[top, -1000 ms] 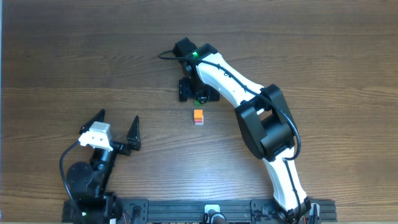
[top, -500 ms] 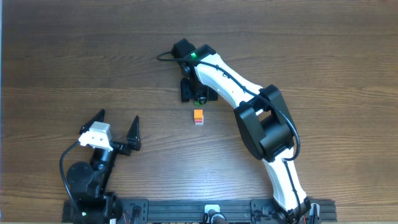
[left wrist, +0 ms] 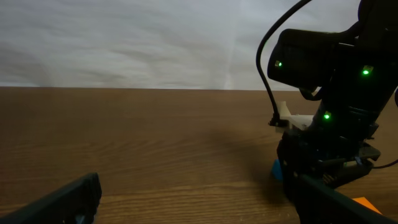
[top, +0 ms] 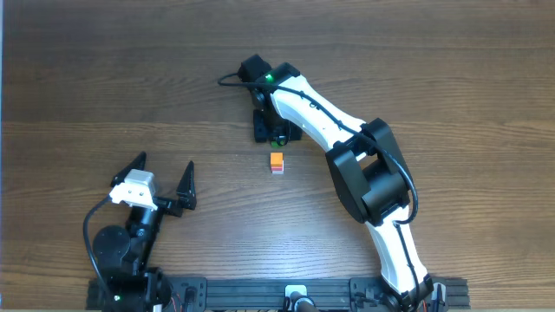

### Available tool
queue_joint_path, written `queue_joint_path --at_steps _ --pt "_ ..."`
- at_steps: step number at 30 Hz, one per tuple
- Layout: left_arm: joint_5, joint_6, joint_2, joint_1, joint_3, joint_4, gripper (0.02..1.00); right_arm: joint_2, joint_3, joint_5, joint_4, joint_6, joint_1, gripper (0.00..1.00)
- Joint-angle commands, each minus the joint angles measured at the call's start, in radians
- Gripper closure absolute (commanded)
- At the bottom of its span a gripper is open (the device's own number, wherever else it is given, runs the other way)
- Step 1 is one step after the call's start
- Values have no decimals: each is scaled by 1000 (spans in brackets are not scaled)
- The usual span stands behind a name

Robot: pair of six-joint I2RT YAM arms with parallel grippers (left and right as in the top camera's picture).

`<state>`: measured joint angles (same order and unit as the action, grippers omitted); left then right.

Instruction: Stack Cubes

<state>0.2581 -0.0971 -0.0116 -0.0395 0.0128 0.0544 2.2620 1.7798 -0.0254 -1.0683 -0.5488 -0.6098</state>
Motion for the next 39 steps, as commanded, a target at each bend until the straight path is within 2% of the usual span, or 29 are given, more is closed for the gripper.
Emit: queue_joint_path --at_steps 1,33,39 --pt "3 15 7 4 -7 -3 20 15 -10 19 3 -4 -13 481" --pt "3 15 7 4 -7 -3 18 15 -26 20 10 -12 -19 748" --pt "3 15 7 4 -7 -3 18 15 -26 20 10 -23 -19 869"
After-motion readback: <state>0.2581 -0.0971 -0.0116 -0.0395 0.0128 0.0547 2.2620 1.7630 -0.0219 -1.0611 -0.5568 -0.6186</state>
